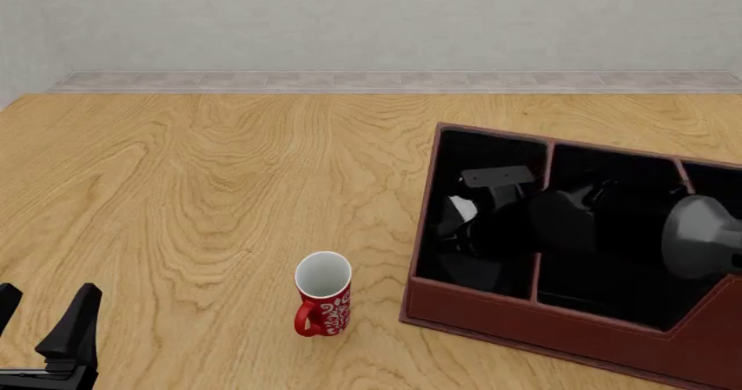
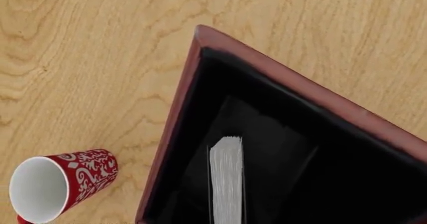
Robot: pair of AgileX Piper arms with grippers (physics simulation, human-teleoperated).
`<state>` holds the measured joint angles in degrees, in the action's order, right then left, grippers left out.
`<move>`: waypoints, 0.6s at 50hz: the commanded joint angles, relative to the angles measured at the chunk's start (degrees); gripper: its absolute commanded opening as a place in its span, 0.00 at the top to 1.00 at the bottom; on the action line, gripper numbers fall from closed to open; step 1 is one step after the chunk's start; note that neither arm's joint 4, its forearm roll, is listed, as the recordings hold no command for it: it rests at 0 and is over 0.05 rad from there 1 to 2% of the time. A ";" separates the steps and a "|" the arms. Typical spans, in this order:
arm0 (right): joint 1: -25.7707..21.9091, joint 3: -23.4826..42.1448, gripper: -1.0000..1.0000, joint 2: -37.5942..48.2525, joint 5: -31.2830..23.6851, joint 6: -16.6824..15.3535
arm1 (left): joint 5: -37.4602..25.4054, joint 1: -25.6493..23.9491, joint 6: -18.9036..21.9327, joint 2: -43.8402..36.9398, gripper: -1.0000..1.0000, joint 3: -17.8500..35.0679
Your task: Pick up the book and place it in the left compartment of the caddy.
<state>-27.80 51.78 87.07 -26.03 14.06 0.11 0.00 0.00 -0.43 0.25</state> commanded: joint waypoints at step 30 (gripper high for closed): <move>1.13 0.65 0.00 -3.01 -2.21 -1.53 | 0.00 0.00 0.00 0.00 0.00 0.00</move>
<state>-27.08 52.18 84.92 -27.61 13.00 0.11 0.00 0.00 -0.43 0.25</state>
